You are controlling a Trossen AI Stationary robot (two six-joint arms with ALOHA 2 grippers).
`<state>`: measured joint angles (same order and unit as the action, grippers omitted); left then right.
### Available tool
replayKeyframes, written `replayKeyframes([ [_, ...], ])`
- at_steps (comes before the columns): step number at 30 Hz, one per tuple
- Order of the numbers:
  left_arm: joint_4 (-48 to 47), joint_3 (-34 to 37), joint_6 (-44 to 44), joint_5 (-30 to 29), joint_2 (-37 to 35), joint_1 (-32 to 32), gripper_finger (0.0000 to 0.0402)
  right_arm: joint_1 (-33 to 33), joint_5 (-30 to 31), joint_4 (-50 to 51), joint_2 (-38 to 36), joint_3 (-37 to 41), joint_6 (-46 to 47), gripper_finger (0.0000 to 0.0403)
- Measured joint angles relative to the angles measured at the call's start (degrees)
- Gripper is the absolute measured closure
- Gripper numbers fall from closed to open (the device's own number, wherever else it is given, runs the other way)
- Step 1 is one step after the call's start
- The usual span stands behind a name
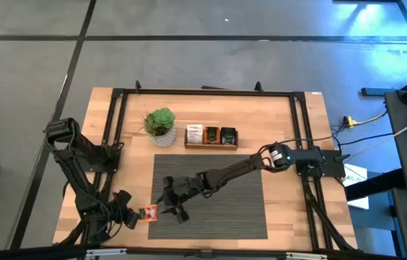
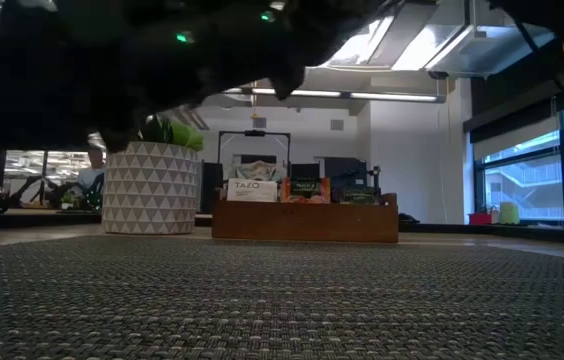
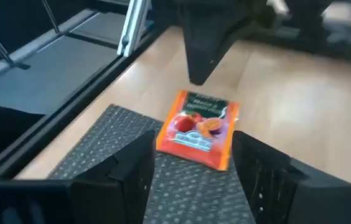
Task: Pick & Place Tea
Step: Put the orange tea bag into the middle section of the wooden organizer
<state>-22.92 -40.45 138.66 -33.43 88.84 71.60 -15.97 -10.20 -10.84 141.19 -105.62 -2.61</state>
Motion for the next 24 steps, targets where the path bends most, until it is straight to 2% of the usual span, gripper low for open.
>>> replayKeyframes([
  [3, 0.3, 0.0, -1.4, 1.7, 0.2, -0.7, 0.0389, 0.0, -0.1, 3.0, 2.7, -4.9, 5.1, 0.0189],
  [6, 0.5, 0.0, -3.7, 1.0, 0.2, -1.3, 0.0391, 0.3, -0.2, 6.7, 5.0, -8.4, 5.3, 0.0189],
  [15, 4.6, 0.0, -12.8, 0.1, 1.2, -4.4, 0.039, 1.7, 0.0, 6.8, 6.6, -10.7, 4.1, 0.0189],
  [20, 7.3, 0.0, -14.0, 6.3, 4.4, -5.6, 0.0393, 2.7, 0.1, 6.4, 6.6, -10.7, 6.6, 0.0189],
  [24, 8.4, -0.3, -14.4, 7.7, 6.4, -5.8, 0.0392, 2.7, 0.1, 6.4, 6.6, -10.7, 8.0, 0.0189],
])
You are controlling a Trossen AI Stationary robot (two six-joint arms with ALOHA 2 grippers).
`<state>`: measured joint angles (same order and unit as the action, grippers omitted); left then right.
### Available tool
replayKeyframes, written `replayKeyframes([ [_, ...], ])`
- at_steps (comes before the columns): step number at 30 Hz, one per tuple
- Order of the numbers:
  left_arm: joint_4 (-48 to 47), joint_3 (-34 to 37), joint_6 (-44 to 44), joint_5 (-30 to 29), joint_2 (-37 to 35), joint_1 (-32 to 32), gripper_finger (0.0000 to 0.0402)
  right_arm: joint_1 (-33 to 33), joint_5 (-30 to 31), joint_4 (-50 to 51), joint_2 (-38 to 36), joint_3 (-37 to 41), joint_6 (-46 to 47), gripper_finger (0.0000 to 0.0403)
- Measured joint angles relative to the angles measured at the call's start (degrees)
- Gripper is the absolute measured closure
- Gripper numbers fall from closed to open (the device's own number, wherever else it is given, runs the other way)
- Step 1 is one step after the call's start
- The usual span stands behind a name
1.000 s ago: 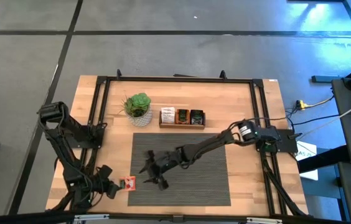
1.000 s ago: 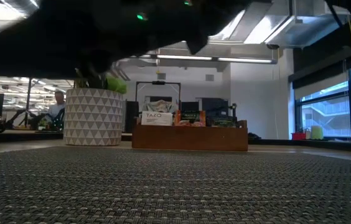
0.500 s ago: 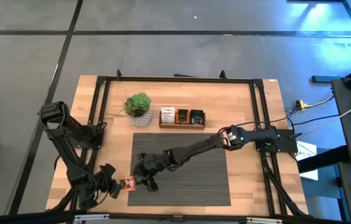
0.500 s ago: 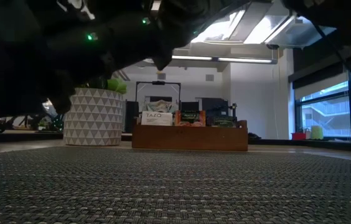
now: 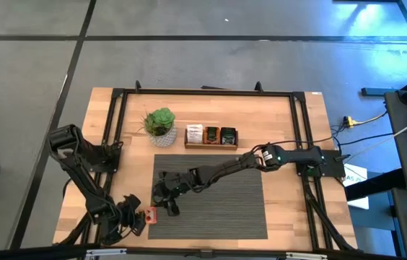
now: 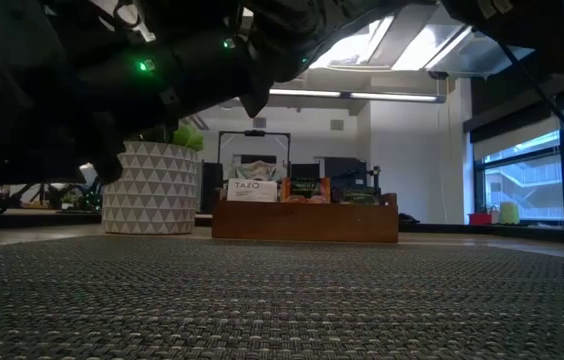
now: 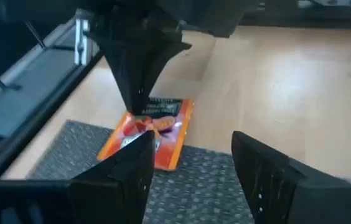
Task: Pick & Place Tea
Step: Put the orange tea bag into the middle section of the wooden organizer
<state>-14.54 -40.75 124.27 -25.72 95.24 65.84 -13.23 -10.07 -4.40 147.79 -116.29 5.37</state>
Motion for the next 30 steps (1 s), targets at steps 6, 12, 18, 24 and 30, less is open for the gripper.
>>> replayKeyframes([
  [6, -0.4, 0.0, -4.1, 0.3, 0.4, 0.0, 0.0392, 0.7, -5.8, 0.0, 0.0, 0.0, 16.8, 0.0189],
  [12, -1.3, 0.1, -7.4, -0.5, 0.5, 0.0, 0.0394, 0.7, -5.8, 3.2, 0.0, 0.1, 20.4, 0.0189],
  [18, -1.9, 0.2, -10.2, -1.4, 0.5, -1.1, 0.039, 0.6, -6.1, 3.7, 0.0, 0.1, 26.9, 0.0189],
  [24, -2.0, 0.2, -13.3, -2.4, 0.6, -2.8, 0.0391, 0.6, -5.1, 9.8, -0.1, 0.1, 30.2, 0.0189],
  [30, -1.7, 0.3, -16.0, -2.7, 0.6, -4.1, 0.0393, 0.6, -3.2, 12.0, -0.3, 0.2, 30.5, 0.0189],
])
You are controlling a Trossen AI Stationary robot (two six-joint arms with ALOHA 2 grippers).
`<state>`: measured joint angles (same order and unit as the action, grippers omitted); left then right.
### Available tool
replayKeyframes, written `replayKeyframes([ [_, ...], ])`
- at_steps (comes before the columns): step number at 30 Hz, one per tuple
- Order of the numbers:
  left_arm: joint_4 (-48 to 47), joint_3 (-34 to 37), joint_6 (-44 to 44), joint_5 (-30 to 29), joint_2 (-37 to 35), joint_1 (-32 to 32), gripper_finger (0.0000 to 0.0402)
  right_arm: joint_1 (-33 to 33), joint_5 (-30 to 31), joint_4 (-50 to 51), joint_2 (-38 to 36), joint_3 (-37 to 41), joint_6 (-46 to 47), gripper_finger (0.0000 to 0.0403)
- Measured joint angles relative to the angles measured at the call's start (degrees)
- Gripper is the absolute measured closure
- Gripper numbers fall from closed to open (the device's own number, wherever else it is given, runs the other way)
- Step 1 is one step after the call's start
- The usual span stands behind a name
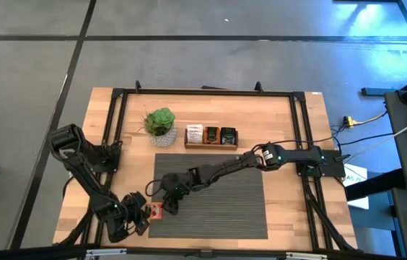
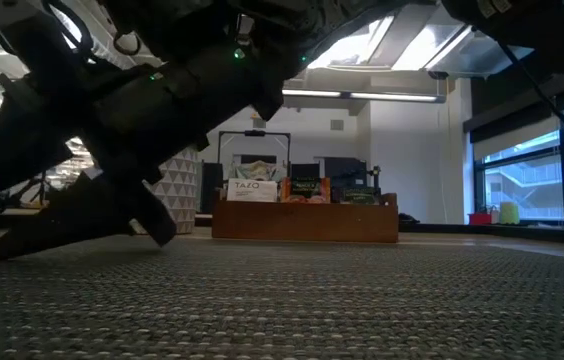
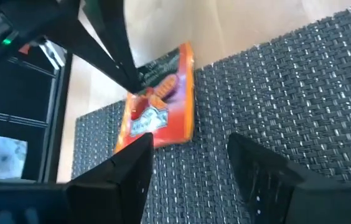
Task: Pick & Place Tea
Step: Put the orange tea bag into the middle section of the wooden organizer
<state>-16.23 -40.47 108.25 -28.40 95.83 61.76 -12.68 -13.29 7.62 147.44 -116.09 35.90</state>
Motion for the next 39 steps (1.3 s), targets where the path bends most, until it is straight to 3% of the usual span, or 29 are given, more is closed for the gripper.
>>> replayKeyframes([
  [12, 0.3, 0.0, 0.1, -3.6, 0.1, -0.5, 0.0393, -0.1, -1.4, -1.9, 0.2, 0.1, 1.4, 0.0199],
  [24, 0.0, 0.1, 0.4, -4.8, 0.1, -0.5, 0.0393, 0.2, -2.9, -2.0, 0.2, 0.1, 1.1, 0.0338],
  [30, 0.1, 0.1, 0.5, -5.2, 0.1, -0.4, 0.039, 0.2, -2.9, -1.9, 0.3, 0.1, -3.6, 0.0388],
  [34, 1.0, 0.2, 0.5, -6.3, -0.6, 0.4, 0.0389, 0.5, -3.6, -1.8, 0.3, 0.1, -6.7, 0.0396],
  [39, 1.5, 0.2, 0.5, -14.5, -3.7, 2.7, 0.0391, 1.0, -7.1, 0.4, -1.6, 0.1, -11.0, 0.0398],
])
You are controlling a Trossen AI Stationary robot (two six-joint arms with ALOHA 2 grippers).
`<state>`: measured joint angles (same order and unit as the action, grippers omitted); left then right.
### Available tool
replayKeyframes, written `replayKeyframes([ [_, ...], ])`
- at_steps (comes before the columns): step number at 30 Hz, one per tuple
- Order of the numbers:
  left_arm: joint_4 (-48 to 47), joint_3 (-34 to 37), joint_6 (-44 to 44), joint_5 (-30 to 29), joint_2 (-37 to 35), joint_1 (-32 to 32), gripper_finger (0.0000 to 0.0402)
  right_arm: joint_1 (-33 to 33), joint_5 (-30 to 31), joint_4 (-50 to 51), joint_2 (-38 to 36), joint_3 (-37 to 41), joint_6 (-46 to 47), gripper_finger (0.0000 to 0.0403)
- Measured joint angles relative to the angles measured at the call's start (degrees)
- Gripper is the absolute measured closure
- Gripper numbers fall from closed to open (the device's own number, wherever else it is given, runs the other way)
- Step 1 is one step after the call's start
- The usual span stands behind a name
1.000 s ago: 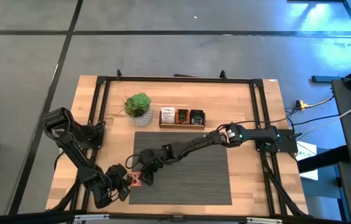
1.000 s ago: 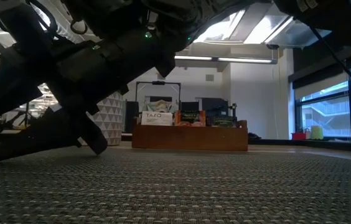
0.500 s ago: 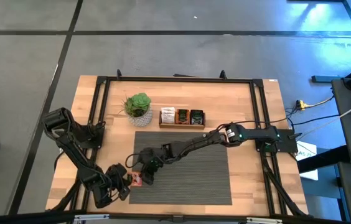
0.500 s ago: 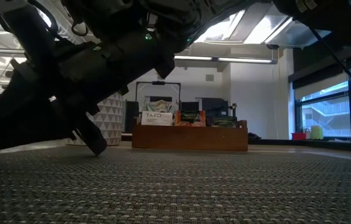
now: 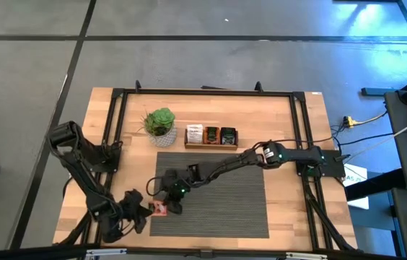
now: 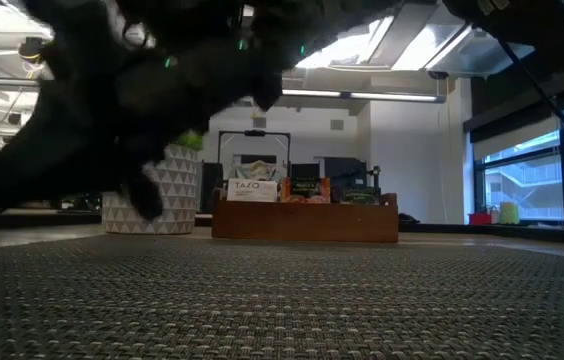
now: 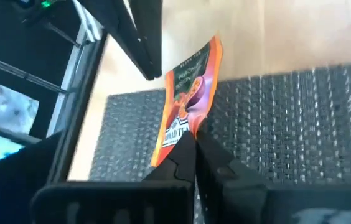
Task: Pick & Place Tea
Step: Put the orange tea bag into the middle section of the wooden organizer
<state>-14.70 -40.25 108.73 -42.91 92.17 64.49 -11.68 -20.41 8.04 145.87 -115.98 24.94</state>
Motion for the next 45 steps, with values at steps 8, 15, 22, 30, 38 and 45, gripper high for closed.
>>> replayKeyframes([
  [8, 0.7, -0.1, -2.4, -13.0, -2.2, 1.9, 0.0391, -1.1, 12.5, 12.2, -8.0, 0.0, -12.1, 0.04],
  [15, 8.7, -0.1, -14.9, -22.1, -2.2, 1.8, 0.0392, -2.0, 14.8, 22.0, -9.6, 0.5, -16.2, 0.04],
  [22, 19.1, -0.2, -31.9, -25.6, -2.2, 1.7, 0.0389, -2.0, 17.6, 19.6, -14.8, 10.6, -14.9, 0.04],
  [30, 28.5, -0.2, -45.9, -28.2, -2.3, 0.4, 0.0388, -3.6, 26.6, -2.9, -30.7, 36.5, -11.0, 0.04],
  [38, 33.5, -0.2, -55.1, -27.2, -2.3, -6.4, 0.0386, -8.4, 42.7, -21.2, -45.0, 56.0, -10.5, 0.04],
  [45, 38.7, -0.2, -61.0, -24.6, -2.3, -12.8, 0.0365, -14.0, 52.0, -50.7, -52.0, 70.3, -18.3, 0.04],
])
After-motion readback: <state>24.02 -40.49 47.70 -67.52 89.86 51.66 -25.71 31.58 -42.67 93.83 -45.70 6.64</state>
